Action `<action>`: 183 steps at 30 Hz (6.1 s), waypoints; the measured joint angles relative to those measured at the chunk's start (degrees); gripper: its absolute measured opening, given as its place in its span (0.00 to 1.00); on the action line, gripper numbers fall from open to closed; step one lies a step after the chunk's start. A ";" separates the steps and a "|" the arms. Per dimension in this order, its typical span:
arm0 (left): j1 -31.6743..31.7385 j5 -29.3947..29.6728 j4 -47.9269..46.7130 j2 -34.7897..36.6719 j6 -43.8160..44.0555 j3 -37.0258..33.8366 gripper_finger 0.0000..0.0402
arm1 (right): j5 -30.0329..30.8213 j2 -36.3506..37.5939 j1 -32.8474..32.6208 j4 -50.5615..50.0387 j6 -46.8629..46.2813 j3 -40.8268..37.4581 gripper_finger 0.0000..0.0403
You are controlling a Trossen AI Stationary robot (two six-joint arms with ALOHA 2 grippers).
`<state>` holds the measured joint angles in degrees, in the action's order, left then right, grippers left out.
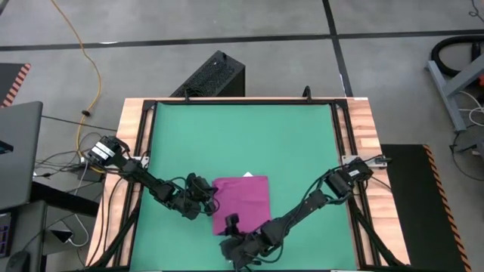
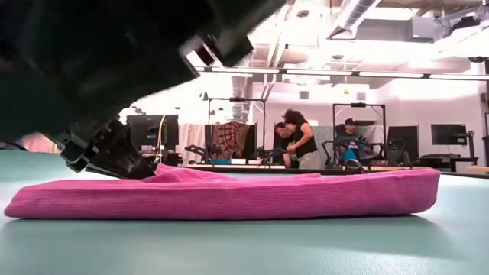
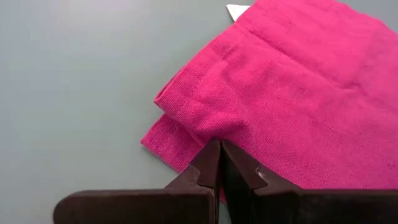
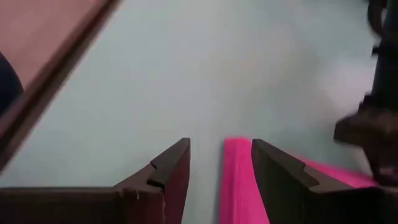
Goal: Roll towel
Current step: Roll the violet towel
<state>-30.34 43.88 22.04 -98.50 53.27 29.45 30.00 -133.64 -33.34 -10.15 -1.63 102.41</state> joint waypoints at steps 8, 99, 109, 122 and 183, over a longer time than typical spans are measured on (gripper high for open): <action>-0.58 -0.18 0.33 0.00 0.57 0.00 0.00 | 1.55 -0.63 0.92 -2.57 -2.47 -0.04 0.48; -1.74 -7.93 -6.23 15.30 -2.05 0.00 0.00 | -0.13 -0.59 -2.10 -3.53 -5.45 -3.39 0.13; -4.18 -2.49 -0.10 16.32 -4.39 0.07 0.00 | -0.13 -0.59 -2.06 -4.51 -5.47 -3.39 0.13; -3.22 -4.67 5.69 0.00 1.49 0.54 0.00 | -0.15 -0.59 -2.37 -4.57 -4.15 -3.39 0.13; -4.60 -8.98 -3.67 -1.86 1.97 2.67 0.00 | 14.10 3.28 -13.50 -40.52 -36.17 -6.91 0.37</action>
<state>-34.94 34.89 18.37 -100.36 55.24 32.12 44.10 -130.37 -46.84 -50.67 -37.80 95.50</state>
